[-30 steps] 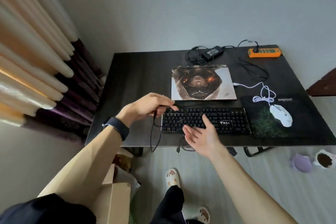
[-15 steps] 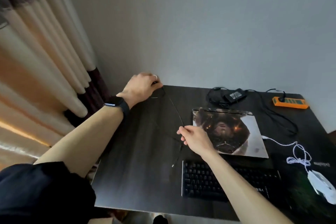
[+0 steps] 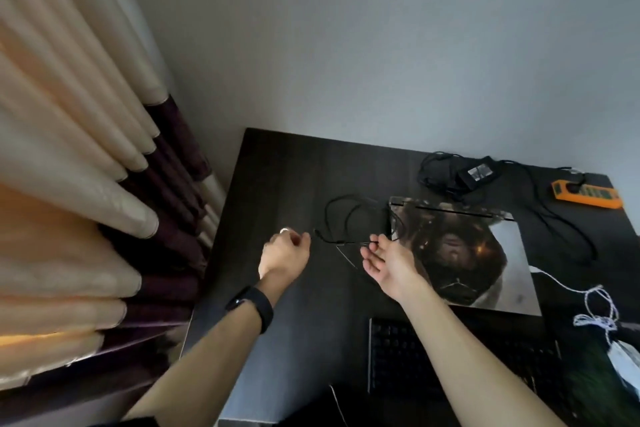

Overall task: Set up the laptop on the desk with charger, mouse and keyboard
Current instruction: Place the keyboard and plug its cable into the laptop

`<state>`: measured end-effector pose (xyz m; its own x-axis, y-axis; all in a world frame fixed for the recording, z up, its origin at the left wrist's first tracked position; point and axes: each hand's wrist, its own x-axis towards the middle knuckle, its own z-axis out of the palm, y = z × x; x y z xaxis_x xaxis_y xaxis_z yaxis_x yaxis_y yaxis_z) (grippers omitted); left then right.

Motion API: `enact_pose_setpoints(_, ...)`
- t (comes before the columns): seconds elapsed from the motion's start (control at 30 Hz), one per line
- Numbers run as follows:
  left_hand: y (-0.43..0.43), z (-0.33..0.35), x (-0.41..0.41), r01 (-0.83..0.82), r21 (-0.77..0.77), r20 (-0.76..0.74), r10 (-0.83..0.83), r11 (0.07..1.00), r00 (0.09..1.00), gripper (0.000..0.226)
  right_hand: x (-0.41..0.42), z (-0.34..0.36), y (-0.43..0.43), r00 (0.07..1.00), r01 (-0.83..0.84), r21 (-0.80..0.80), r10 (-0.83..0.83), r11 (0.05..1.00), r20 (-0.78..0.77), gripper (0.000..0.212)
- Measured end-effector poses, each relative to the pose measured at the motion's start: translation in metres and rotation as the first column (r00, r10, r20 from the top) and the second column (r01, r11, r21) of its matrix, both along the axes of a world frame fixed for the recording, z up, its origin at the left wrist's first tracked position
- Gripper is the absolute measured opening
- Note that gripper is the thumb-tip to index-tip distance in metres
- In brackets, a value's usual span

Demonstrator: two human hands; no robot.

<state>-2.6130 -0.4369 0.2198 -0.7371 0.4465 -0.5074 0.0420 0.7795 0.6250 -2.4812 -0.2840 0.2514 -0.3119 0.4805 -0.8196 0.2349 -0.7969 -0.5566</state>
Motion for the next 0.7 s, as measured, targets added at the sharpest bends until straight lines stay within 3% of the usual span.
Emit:
enact_pose_setpoints(0.13, -0.007, -0.018, 0.021, 0.083, -0.029, 0.448, -0.062, 0.996, 0.892, 0.047, 0.002, -0.026, -0.011, 0.998, 0.065, -0.15, -0.067, 0.987, -0.008, 0.026)
enact_pose_setpoints(0.23, -0.007, -0.035, 0.027, -0.242, 0.011, 0.706, 0.164, 0.97, 0.689, 0.047, 0.011, -0.045, -0.029, 0.998, 0.058, -0.248, -0.057, 0.967, 0.01, 0.024)
enact_pose_setpoints(0.3, 0.001, -0.045, 0.027, -0.535, 0.01, 0.823, 0.297, 0.845, 0.484, 0.042, 0.021, -0.055, -0.041, 1.0, 0.027, -0.328, -0.024, 0.944, 0.013, 0.024)
enact_pose_setpoints(0.37, 0.01, -0.048, 0.023, -0.809, -0.008, 0.887, 0.378, 0.587, 0.266, 0.032, 0.031, -0.063, -0.049, 0.998, -0.039, -0.385, 0.052, 0.922, 0.025, 0.022)
enact_pose_setpoints(0.4, 0.014, -0.048, 0.019, -0.879, -0.015, 0.885, 0.416, 0.477, 0.211, 0.028, 0.037, -0.067, -0.051, 0.993, -0.08, -0.393, 0.106, 0.916, 0.046, 0.021)
enact_pose_setpoints(0.43, 0.018, -0.047, 0.012, -0.899, 0.012, 0.852, 0.466, 0.437, 0.238, 0.029, 0.042, -0.072, -0.05, 0.983, -0.122, -0.385, 0.166, 0.915, 0.083, 0.02)
enact_pose_setpoints(0.47, 0.02, -0.043, 0.005, -0.882, 0.068, 0.793, 0.512, 0.467, 0.332, 0.031, 0.046, -0.075, -0.047, 0.966, -0.167, -0.363, 0.226, 0.917, 0.125, 0.02)
enact_pose_setpoints(0.53, 0.023, -0.035, -0.011, -0.748, 0.183, 0.6, 0.53, 0.638, 0.599, 0.036, 0.05, -0.081, -0.037, 0.916, -0.262, -0.279, 0.329, 0.924, 0.227, 0.02)
enact_pose_setpoints(0.6, 0.026, -0.023, -0.023, -0.566, 0.222, 0.374, 0.467, 0.794, 0.801, 0.046, 0.048, -0.088, -0.02, 0.871, -0.344, -0.149, 0.374, 0.927, 0.318, 0.02)
enact_pose_setpoints(0.7, 0.024, -0.004, -0.035, -0.417, 0.22, 0.166, 0.387, 0.882, 0.907, 0.058, 0.029, -0.1, 0.002, 0.807, -0.479, 0.117, 0.384, 0.87, 0.449, 0.035)
